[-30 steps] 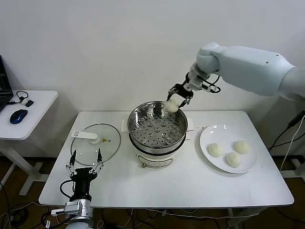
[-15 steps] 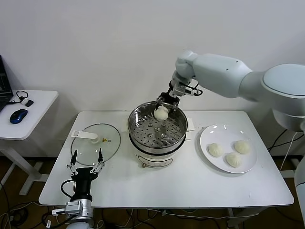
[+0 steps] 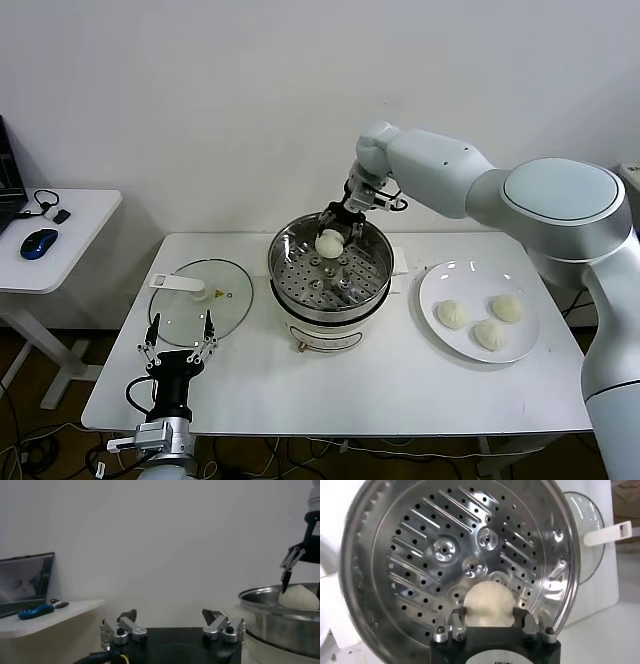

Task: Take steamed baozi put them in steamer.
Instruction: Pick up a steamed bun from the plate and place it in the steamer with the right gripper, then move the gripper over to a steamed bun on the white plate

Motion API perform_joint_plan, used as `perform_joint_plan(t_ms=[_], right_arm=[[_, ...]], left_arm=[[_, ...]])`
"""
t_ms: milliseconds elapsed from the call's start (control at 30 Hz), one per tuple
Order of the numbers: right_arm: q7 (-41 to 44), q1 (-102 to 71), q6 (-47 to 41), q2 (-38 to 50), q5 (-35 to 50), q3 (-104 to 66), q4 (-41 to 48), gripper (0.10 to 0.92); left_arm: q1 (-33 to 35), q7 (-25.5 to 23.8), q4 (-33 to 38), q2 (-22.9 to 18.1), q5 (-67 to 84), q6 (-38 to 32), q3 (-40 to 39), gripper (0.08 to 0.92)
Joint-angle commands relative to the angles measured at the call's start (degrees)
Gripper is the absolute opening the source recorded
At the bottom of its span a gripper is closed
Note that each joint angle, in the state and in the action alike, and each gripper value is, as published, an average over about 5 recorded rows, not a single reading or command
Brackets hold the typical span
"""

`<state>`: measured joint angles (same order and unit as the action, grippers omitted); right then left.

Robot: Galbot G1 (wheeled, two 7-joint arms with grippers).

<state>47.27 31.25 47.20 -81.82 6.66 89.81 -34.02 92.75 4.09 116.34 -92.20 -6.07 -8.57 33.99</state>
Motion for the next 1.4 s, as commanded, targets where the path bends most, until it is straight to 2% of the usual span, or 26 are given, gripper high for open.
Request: perform_joint_plan(t_ms=[33,500,700,900,1000,1133,1400], right_arm=[[-0.12,-1.77,2.80,-1.18,0.19,-0.59,3.85,0.645],[-0.44,-2.22,2.80,-2.18,-0.03,-0.81,5.31,0.654],[-0.83,-1.65,2.80,-1.97,0.25,-0.63,5.11,0.784],[-0.75,0.34,2.80,-0.73,1.00,-0.50,3.21,0.822],[1.13,3.25,2.80,0.51,3.45,1.19,0.76,0.823],[4.54,9.50,1.85,3.01,11.92,7.13,-4.91,0.823],[3.29,20.58,-17.49,11.72,26.08,17.75,-21.94,0.823]], left_arm=[[-0.06,0.03,-0.18,-2.80,0.04,-0.05,0.01,0.823],[-0.21,0.09,-0.20,-2.80,0.47,-0.22,0.13,0.823],[-0.16,0.05,-0.06,-2.80,0.59,-0.25,0.10,0.823],[-0.07,0.06,0.24,-2.80,0.61,-0.27,0.14,0.823],[0.03,0.04,0.50,-2.80,0.64,-0.19,0.26,0.823],[0.16,-0.04,0.99,-2.80,0.57,0.04,0.29,0.823],[0.52,-0.14,1.71,-2.80,0.34,0.42,-0.01,0.823]])
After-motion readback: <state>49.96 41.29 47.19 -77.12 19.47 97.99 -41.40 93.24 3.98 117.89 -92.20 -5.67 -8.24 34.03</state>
